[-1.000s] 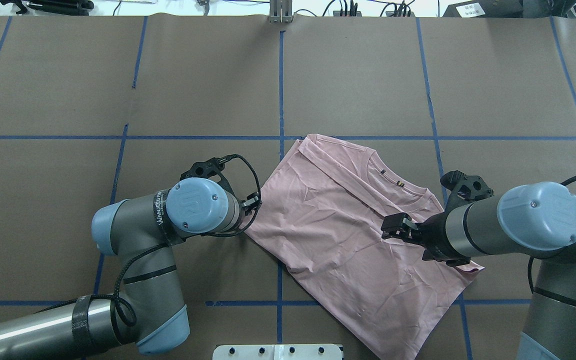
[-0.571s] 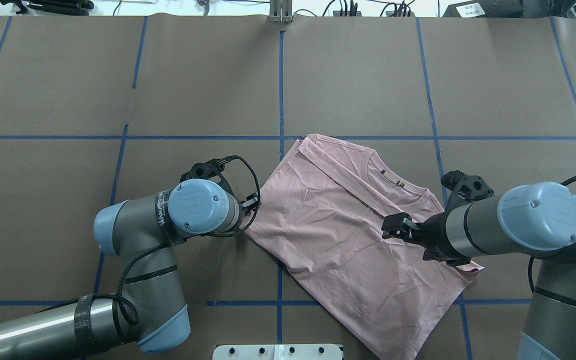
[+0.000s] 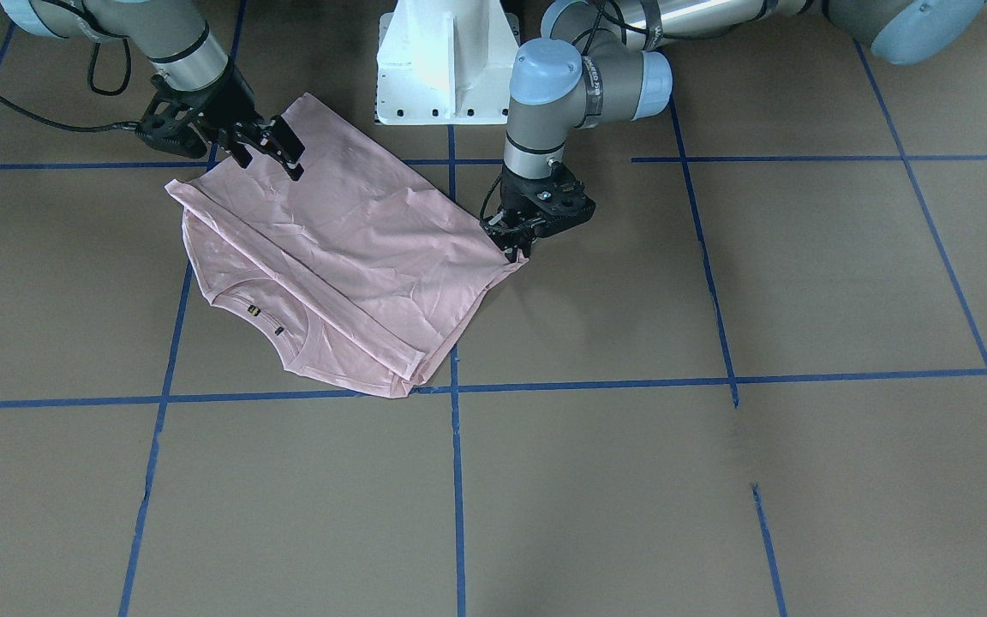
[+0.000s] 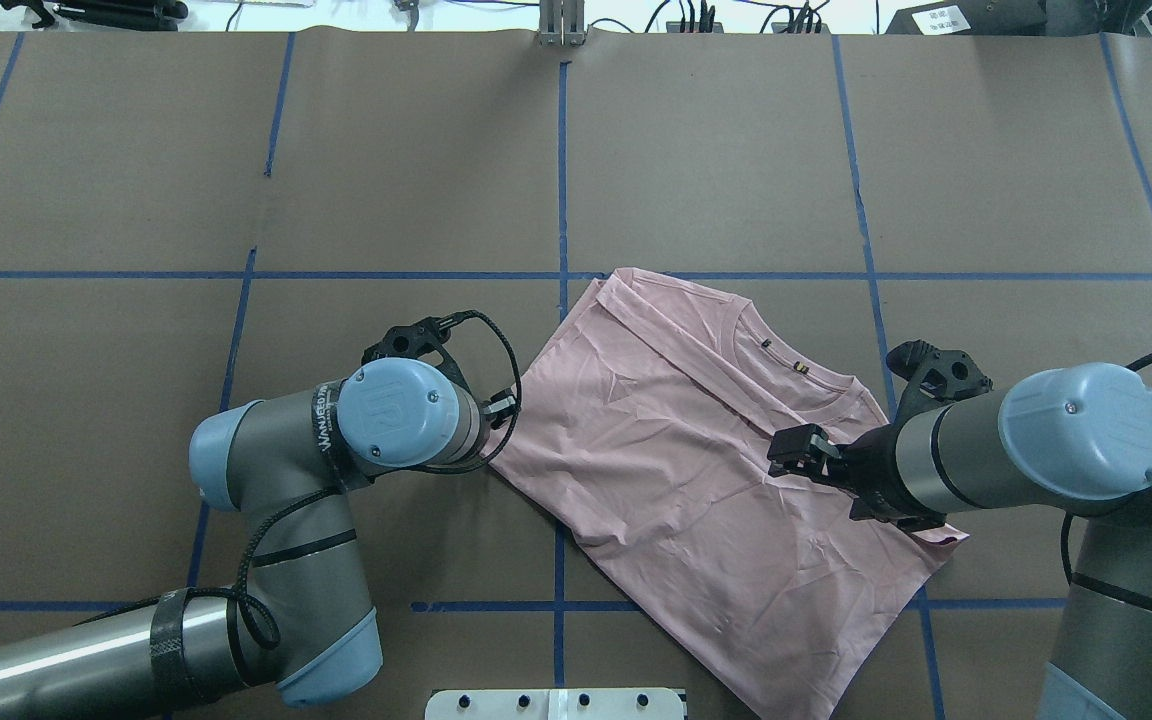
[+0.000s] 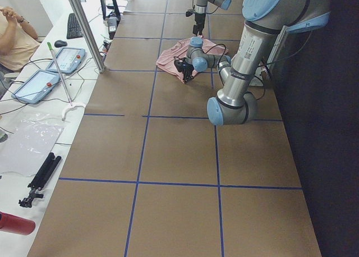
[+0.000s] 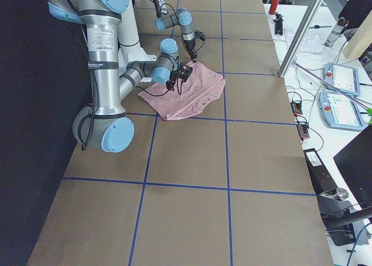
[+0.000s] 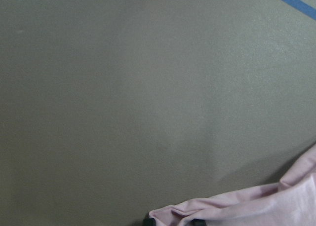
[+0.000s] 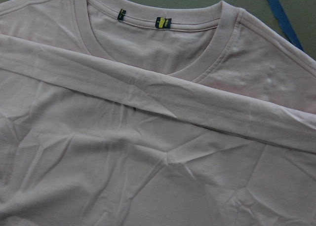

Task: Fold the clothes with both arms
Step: 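Push the shirt's edge away from the robot with the left gripper to square it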

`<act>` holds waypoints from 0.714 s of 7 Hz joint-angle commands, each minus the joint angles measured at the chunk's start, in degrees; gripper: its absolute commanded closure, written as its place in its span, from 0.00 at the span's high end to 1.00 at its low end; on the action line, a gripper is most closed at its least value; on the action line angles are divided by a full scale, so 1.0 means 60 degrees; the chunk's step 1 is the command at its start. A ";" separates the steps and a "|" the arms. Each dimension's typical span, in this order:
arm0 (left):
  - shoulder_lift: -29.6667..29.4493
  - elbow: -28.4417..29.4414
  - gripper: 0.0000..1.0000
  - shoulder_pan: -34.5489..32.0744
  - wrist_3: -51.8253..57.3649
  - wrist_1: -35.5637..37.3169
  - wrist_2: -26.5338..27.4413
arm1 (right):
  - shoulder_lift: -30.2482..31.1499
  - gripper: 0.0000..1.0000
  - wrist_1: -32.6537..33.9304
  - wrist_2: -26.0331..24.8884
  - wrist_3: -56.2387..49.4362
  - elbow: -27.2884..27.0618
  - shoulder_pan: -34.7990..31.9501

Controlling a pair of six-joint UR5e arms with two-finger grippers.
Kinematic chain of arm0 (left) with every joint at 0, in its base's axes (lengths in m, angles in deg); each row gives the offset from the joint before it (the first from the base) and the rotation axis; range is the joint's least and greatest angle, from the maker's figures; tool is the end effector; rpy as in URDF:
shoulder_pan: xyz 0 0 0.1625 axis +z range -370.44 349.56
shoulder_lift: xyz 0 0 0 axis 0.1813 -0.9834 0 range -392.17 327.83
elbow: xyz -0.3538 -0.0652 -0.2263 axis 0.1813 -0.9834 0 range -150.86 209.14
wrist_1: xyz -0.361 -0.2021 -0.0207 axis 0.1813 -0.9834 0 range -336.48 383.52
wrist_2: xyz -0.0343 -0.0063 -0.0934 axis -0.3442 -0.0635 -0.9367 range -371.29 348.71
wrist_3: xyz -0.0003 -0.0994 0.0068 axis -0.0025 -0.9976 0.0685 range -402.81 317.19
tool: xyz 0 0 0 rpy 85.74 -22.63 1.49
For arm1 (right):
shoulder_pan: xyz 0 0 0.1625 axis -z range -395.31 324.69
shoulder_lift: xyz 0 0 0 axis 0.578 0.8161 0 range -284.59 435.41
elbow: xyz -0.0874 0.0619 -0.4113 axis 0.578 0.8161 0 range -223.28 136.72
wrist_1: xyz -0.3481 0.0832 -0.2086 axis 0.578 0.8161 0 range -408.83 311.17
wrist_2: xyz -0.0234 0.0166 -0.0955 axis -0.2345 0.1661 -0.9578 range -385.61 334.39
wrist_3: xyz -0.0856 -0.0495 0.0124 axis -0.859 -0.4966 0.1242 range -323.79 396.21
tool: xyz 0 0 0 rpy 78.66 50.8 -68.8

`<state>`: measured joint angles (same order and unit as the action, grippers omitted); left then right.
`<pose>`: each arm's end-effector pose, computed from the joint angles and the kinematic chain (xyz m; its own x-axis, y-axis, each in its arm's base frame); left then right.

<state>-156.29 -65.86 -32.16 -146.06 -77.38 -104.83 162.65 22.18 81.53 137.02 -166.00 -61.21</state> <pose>0.5875 -0.3708 0.2544 0.5065 -0.4480 -0.7367 0.4534 0.8652 -0.2144 -0.3822 -0.3011 0.3336 0.4756 0.4302 0.7673 -0.2961 0.8997 -0.3208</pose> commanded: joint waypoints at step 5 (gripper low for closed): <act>-0.1306 0.3321 0.00 -0.2892 0.2440 -0.2860 0.0224 | 0.0095 1.00 0.0000 0.0044 0.0000 -0.0039 -0.0047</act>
<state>-159.75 -55.69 -45.24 -133.49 -87.47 -103.40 163.17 22.18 81.71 137.02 -166.19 -61.43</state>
